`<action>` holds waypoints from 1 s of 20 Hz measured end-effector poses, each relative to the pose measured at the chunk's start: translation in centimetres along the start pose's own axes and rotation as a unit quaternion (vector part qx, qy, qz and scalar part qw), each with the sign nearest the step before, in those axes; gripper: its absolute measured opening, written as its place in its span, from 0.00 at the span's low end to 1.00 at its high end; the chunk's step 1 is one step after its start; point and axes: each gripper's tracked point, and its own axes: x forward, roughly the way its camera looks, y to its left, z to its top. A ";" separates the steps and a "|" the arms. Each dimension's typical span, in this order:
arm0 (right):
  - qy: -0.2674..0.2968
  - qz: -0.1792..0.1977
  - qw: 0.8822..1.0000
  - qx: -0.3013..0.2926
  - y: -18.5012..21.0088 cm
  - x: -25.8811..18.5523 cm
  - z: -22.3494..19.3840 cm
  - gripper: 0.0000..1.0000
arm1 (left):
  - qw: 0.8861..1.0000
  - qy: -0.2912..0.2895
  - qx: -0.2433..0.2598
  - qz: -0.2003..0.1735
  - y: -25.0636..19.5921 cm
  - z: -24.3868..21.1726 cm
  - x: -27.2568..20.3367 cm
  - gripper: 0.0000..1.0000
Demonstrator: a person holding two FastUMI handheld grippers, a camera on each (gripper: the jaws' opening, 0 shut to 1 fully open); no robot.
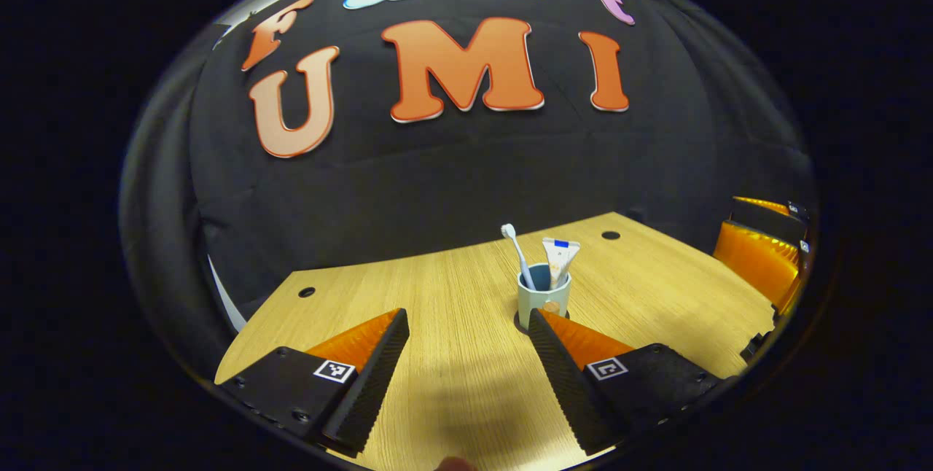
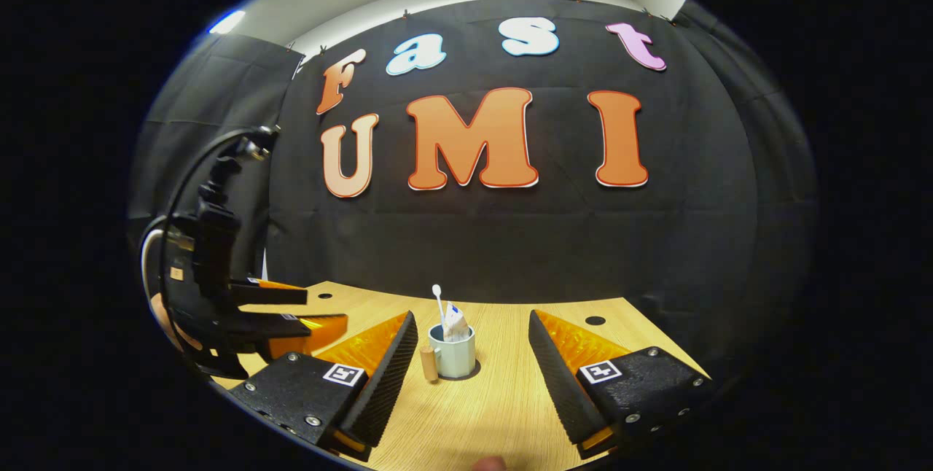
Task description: Put the toothbrush and toothpaste on the desktop into the cup, then pick up the cup and place it on the coaster on the desktop.
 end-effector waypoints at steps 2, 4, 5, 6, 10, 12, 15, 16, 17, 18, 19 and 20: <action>-0.013 0.001 1.000 -0.004 0.6 -0.4 0.4 0.92 | 0.999 -0.044 -0.004 0.012 1.5 1.3 -1.9 0.99; -0.019 0.004 1.000 -0.006 1.2 -0.5 0.6 0.92 | 0.996 -0.081 -0.004 0.022 2.5 2.2 -3.2 0.99; -0.021 0.005 1.000 -0.005 1.4 -0.5 0.6 0.96 | 0.995 -0.094 -0.010 0.021 2.5 2.3 -3.7 0.99; -0.024 0.007 1.000 -0.004 1.8 -0.6 0.7 0.92 | 0.994 -0.102 -0.018 0.019 2.5 2.3 -4.1 0.99; -0.034 0.014 0.999 -0.020 2.9 -0.8 0.8 0.92 | 0.989 -0.138 -0.042 0.030 3.7 2.5 -5.3 0.99; -0.037 0.017 0.999 -0.026 3.4 -0.8 0.8 0.96 | 0.987 -0.153 -0.041 0.029 3.6 2.6 -5.9 0.99; -0.044 0.019 0.998 -0.032 4.0 -0.4 1.0 0.92 | 0.983 -0.180 -0.030 0.038 4.1 3.3 -6.6 1.00; -0.046 0.018 0.998 -0.033 4.0 -0.2 1.2 0.96 | 0.981 -0.188 -0.027 0.042 4.3 3.6 -6.9 0.99; -0.051 0.018 0.998 -0.031 4.1 -0.1 1.4 0.96 | 0.980 -0.191 -0.026 0.044 4.4 3.7 -6.6 0.98; -0.052 0.019 0.998 -0.029 4.1 0.1 1.4 0.92 | 0.980 -0.193 -0.028 0.044 4.3 3.7 -6.7 0.98; -0.054 0.020 0.998 -0.026 4.1 0.0 1.3 0.92 | 0.979 -0.194 -0.032 0.044 4.4 3.7 -6.9 0.99; -0.056 0.022 0.998 -0.025 4.1 0.0 1.4 0.92 | 0.979 -0.196 -0.037 0.047 4.7 3.6 -7.1 0.99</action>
